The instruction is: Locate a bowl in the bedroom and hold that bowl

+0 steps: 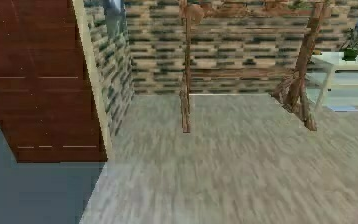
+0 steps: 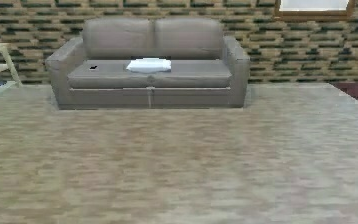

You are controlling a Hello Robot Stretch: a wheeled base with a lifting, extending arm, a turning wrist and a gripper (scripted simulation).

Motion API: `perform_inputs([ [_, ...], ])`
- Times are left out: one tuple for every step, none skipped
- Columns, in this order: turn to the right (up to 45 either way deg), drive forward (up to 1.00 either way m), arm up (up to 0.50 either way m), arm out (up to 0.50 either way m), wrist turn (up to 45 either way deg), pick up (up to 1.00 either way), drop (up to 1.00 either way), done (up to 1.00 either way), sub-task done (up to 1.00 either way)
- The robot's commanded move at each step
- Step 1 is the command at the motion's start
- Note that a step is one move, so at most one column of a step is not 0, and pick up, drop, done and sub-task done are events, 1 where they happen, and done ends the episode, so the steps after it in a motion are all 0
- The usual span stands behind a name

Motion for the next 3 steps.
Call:
perform_inputs([
  [-45.0,0.00,0.00,0.00,0.0,0.00,0.00,0.00,0.00],
  [-21.0,0.00,0.00,0.00,0.0,0.00,0.00,0.00,0.00],
  [0.0,1.00,0.00,0.00,0.0,0.00,0.00,0.00,0.00],
])
